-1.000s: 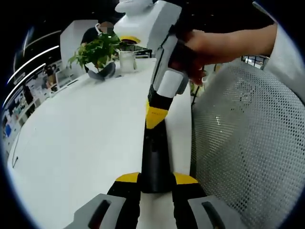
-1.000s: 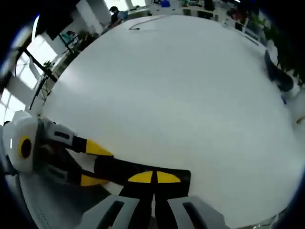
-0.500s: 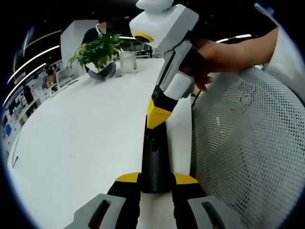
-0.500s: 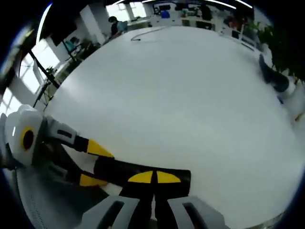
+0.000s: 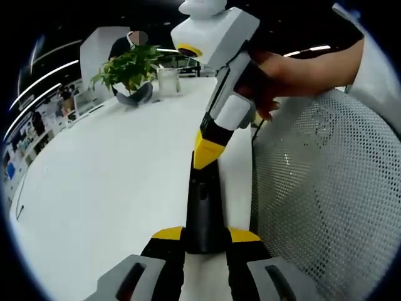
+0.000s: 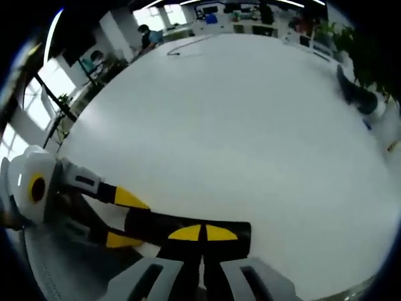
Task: Press the specified remote control buttons in sequence, fully releasing each button before pressing the next.
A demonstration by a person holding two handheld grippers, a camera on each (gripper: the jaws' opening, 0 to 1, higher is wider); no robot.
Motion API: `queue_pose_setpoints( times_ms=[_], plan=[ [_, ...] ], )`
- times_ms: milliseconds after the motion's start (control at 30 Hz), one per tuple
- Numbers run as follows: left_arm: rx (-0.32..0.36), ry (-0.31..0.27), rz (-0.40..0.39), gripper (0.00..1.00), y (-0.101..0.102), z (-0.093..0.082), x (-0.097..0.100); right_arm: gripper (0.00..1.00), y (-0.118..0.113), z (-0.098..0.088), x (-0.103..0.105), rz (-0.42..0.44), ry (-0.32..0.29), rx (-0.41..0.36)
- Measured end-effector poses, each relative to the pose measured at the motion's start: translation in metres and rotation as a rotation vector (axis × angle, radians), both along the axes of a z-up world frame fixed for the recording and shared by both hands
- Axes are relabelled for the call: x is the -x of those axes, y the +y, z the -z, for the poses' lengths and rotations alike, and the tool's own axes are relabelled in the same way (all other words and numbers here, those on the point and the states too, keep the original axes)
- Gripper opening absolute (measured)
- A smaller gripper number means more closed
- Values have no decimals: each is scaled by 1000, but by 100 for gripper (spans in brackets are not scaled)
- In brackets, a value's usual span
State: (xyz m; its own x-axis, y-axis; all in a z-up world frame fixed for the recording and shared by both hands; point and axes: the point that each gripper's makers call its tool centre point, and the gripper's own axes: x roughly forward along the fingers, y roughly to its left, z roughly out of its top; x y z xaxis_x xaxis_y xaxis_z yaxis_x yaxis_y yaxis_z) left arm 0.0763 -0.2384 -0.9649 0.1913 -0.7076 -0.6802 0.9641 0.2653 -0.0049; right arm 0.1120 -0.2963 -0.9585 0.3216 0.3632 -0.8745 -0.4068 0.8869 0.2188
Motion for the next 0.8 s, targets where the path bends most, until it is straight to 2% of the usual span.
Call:
queue_pose_setpoints(
  times_ms=[267,433,800],
  plan=[
    [-1,0,0,24,0,0,1,0,2,0,3,-27,4,20],
    [0,0,0,24,0,1,0,0,4,-1,7,-30,31,-2],
    [0,1,0,24,-1,0,0,0,5,0,7,-63,10,25]
  ],
)
